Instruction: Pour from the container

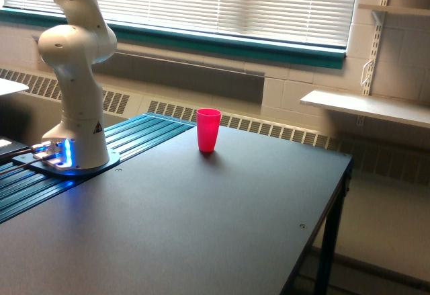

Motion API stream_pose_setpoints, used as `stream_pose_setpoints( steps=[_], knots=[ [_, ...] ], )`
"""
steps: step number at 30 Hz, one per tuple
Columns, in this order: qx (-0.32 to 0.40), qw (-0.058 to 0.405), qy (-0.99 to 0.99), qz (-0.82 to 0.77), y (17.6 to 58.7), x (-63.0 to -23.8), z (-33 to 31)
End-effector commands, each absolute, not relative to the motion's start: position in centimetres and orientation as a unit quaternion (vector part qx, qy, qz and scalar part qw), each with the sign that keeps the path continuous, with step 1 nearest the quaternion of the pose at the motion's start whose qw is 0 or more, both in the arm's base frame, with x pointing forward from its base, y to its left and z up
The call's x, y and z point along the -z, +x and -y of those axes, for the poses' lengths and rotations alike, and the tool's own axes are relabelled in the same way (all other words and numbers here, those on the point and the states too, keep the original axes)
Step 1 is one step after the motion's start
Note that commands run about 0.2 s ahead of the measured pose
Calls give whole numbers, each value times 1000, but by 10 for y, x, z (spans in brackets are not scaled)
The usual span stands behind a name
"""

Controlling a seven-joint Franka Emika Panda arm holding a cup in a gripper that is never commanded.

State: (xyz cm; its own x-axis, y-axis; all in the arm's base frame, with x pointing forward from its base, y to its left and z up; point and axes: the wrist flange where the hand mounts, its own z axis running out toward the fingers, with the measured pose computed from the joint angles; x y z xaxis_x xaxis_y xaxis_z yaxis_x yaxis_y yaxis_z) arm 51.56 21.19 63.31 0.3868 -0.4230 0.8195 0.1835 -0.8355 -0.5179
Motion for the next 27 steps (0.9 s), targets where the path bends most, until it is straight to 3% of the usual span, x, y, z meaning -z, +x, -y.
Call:
stream_pose_setpoints(
  steps=[1, 9, 27],
  knots=[
    [543, 281, -788, -68, 512, -639, -228],
    [537, 245, -807, -17, 505, -608, -237],
    [427, 212, -879, 0, 484, -454, -227]
  ],
)
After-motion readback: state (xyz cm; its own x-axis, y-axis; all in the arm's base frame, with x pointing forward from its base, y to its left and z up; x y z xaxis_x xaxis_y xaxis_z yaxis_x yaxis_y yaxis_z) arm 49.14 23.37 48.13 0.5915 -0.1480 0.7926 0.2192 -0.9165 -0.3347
